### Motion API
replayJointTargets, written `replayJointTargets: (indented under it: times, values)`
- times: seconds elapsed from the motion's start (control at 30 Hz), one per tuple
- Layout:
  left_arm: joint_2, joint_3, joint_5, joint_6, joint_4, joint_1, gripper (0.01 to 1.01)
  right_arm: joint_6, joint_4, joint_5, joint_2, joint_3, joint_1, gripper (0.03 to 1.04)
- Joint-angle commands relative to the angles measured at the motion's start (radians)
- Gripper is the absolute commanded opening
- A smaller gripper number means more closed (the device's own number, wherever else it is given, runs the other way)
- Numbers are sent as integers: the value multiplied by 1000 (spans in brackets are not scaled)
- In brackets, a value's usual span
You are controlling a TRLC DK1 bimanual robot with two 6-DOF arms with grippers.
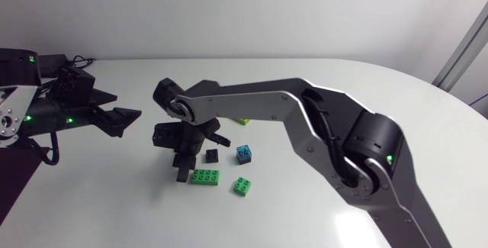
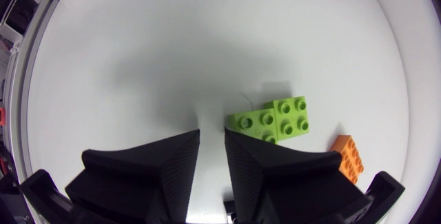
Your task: Separate the duplo bricks
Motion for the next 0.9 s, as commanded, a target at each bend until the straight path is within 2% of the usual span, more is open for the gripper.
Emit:
replayJointTargets:
  times: [0.0,0.07,0.17,0.3,0.5,0.6,0.67,0.87]
  values:
    - [-25,-22,16,10,5,12,982,22,25,-17,-83,-83,8,320]
    - [-34,-22,17,7,2,12,982,35,53,-25,-139,-126,9,344]
    - [-53,-19,19,3,-17,5,982,50,67,-26,-226,-181,9,500]
    - [-94,-19,19,-7,-53,-10,982,79,102,-26,-369,-296,-10,610]
    - [-145,-19,14,-31,-118,-74,982,136,148,-22,-580,-496,-84,625]
    - [-161,-27,-7,-46,-136,-123,982,151,163,-7,-640,-583,-133,625]
    - [-165,-32,-25,-56,-144,-163,982,151,198,4,-666,-658,-173,662]
    - [-126,-49,-108,-85,-122,-281,982,62,278,-42,-666,-784,-270,726]
